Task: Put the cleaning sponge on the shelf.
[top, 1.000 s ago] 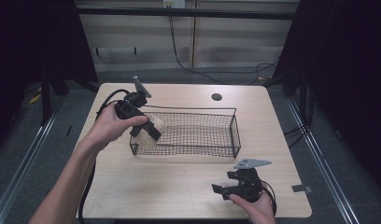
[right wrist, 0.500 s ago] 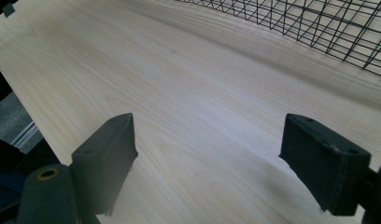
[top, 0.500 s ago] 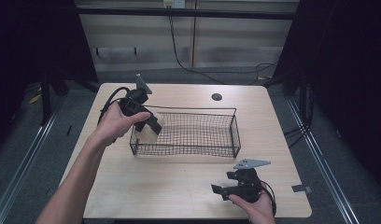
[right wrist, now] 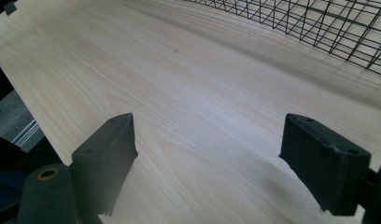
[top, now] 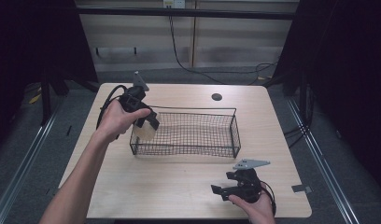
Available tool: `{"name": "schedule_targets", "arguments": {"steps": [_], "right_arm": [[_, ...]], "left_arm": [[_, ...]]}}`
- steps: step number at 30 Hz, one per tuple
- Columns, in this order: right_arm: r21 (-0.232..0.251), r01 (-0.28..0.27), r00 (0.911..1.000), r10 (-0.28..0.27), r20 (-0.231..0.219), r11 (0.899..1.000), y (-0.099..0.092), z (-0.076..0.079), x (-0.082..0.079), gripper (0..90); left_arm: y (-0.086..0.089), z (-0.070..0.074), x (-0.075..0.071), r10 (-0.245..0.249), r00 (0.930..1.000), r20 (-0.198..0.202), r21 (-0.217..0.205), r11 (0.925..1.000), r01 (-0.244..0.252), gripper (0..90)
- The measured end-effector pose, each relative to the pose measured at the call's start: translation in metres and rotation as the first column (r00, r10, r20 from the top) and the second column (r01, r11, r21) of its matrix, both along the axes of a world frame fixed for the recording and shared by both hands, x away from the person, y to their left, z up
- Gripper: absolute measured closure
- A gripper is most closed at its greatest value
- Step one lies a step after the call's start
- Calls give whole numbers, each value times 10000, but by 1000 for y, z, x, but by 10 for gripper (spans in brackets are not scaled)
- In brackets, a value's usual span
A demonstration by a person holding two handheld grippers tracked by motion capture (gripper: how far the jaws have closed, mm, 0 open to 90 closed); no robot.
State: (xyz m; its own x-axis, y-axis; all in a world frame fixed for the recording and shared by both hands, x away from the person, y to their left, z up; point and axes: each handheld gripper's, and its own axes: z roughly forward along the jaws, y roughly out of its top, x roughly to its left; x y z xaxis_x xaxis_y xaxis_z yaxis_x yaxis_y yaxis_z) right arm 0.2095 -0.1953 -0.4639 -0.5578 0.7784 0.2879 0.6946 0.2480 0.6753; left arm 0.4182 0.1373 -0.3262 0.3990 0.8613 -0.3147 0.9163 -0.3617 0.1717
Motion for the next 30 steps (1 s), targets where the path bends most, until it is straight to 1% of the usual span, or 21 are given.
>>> {"name": "schedule_targets", "arguments": {"steps": [1,3,7,8,9,11,12,14,15,17,19,20,22,24,25,26,29,30], "right_arm": [[4,-3,10000,3,-5,10000,0,0,0,177],[8,8,10000,-8,-4,10000,0,0,0,178],[5,-16,10000,16,0,10000,0,0,0,178],[-15,-21,10000,21,0,10000,0,0,0,178],[-12,-25,10000,25,1,10000,0,0,0,178],[-18,-49,10000,49,30,10000,0,0,0,177],[-5,-26,10000,26,-29,10000,0,0,0,178],[8,-24,10000,24,2,10000,0,0,0,178],[15,-30,10000,30,-1,10000,0,0,0,178],[12,-55,10000,55,-26,10000,0,0,0,177],[-7,-71,10000,71,-24,10000,1,0,0,178],[-5,-70,10000,70,-43,10000,1,0,0,177],[-33,-111,9999,111,-36,9999,2,0,0,178],[-12,-123,9999,123,-32,9999,2,0,0,178],[-15,-105,9999,105,-38,9999,1,0,0,177],[-6,-90,9999,90,-50,10000,1,0,0,178],[-23,-116,9999,116,-40,9999,1,0,0,177],[-8,-124,9999,124,-64,9999,1,0,0,178]], "left_arm": [[0,-1,1,135,9999,2,83,9999,-135,267],[-1,-5,1,217,9998,-9,287,9994,-217,267],[-6,-11,3,323,9994,-125,360,9988,-318,267],[-6,-13,3,469,9989,-95,313,9984,-466,267],[-7,-14,4,546,9985,-63,426,9976,-543,267],[-9,-17,6,569,9983,-156,578,9968,-559,267],[-9,-18,6,602,9981,-146,614,9964,-592,267],[-9,-20,8,714,9973,-163,651,9954,-702,267],[-10,-21,8,711,9974,-136,786,9945,-698,267],[-11,-24,7,747,9971,-132,909,9932,-732,267],[-11,-25,8,737,9970,-219,902,9934,-714,267],[-12,-26,8,830,9964,-185,934,9923,-809,267],[-12,-29,10,984,9950,-148,1200,9881,-960,267],[-12,-32,12,1002,9946,-264,1469,9846,-953,267],[-13,-33,12,1031,9943,-261,1520,9835,-980,267],[-14,-35,12,1096,9939,-142,1598,9814,-1059,267],[-16,-37,13,974,9947,-322,1586,9831,-911,267],[-16,-37,14,1009,9945,-288,1586,9827,-951,267]]}}
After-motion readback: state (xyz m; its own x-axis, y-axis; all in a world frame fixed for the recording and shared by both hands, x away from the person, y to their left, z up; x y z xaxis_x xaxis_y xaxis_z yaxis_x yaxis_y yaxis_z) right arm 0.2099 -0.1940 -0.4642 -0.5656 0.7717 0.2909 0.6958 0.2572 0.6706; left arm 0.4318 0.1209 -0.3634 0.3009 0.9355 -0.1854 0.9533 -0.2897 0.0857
